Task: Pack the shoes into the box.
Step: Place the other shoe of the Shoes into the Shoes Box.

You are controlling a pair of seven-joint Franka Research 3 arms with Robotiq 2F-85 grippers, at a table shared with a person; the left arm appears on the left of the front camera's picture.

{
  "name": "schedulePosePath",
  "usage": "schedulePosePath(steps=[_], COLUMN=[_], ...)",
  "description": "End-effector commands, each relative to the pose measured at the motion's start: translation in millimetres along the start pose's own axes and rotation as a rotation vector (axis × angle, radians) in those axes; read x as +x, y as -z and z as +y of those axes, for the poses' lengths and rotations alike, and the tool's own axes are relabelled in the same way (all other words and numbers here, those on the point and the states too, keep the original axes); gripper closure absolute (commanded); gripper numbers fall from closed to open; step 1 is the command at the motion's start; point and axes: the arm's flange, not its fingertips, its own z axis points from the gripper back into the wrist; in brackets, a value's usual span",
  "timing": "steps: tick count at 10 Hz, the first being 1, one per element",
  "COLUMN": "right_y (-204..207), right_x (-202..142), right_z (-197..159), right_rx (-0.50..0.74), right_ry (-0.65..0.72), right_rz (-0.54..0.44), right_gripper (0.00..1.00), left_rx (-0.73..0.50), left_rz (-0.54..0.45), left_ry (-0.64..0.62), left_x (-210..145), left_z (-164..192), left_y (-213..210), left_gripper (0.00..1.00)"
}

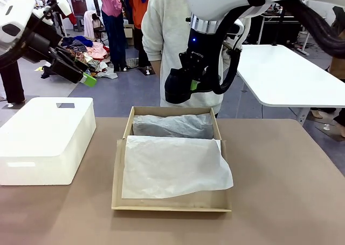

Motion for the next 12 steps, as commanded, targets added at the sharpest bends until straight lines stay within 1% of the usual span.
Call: schedulePosePath(steps=[1, 2, 3, 5, 6, 7, 10, 12], right_y=[1.1, 4.6, 8.9, 19.0, 25.9, 31.8, 48.7, 60.3], right_x=[-15.9, -28.4, -37.2, -52.1, -57.7, -61.9, -70.6, -76.5], right_z=[5.3, 10.4, 15.7, 23.7, 27.5, 31.2, 42.2, 46.6], right_rx=[0.003, 0.007, 0.01, 0.005, 0.02, 0.034, 0.069, 0.061], right_ry=[0.1, 0.166, 0.233, 0.35, 0.424, 0.475, 0.553, 0.589], right_rz=[-0.012, -0.006, -0.038, -0.029, -0.044, -0.026, -0.063, -0.082], right_gripper=[1.0, 1.0, 1.0, 1.0, 1.0, 1.0, 1.0, 1.0], left_rx=[-0.012, -0.012, -0.012, -0.012, -0.012, -0.012, -0.012, -0.012], left_rz=[-0.014, -0.014, -0.014, -0.014, -0.014, -0.014, -0.014, -0.014], left_ry=[0.011, 0.011, 0.011, 0.011, 0.011, 0.011, 0.011, 0.011], left_x=[-1.2, -1.2, -1.2, -1.2, -1.2, -1.2, -1.2, -1.2], left_z=[2.4, 2.4, 2.4, 2.4, 2.4, 2.4, 2.4, 2.4], left_y=[-0.4, -0.4, -0.4, -0.4, -0.4, -0.4, -0.4, -0.4], left_gripper=[0.04, 0.04, 0.04, 0.04, 0.04, 0.04, 0.04, 0.04])
